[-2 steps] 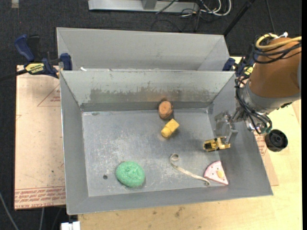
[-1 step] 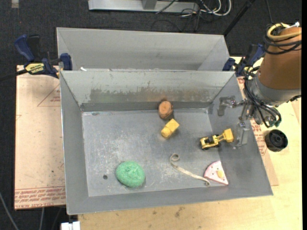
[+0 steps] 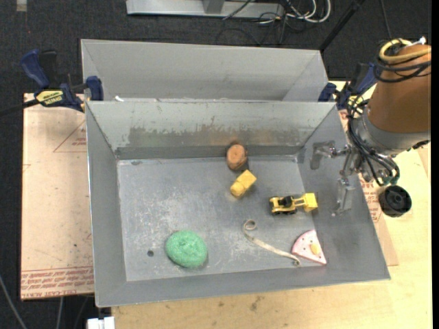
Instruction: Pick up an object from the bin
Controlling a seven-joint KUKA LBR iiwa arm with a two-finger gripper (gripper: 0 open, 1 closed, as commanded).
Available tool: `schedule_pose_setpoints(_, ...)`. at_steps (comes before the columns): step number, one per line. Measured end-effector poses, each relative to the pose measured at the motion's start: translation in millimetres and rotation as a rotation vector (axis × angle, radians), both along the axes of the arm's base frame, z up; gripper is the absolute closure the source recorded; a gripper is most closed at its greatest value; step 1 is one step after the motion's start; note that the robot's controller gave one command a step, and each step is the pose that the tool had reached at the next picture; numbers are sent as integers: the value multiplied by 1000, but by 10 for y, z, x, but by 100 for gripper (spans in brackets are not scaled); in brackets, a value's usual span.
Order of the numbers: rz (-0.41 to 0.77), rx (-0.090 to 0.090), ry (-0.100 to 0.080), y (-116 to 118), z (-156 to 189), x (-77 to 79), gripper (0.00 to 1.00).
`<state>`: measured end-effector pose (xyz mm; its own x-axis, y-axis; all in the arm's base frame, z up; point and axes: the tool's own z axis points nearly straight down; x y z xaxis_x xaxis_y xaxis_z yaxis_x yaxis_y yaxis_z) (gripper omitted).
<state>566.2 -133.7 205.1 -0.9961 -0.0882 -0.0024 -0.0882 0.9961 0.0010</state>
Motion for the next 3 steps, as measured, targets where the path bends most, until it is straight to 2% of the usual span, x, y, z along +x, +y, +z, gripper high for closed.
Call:
schedule_pose_setpoints(1,-13,-1,-5,13,-561,-40,0)
schedule_pose_setpoints(2,-83,0,0,81,-1049,-313,0)
schedule_pose_setpoints(3,-74,-2,-13,282,-1309,89,100)
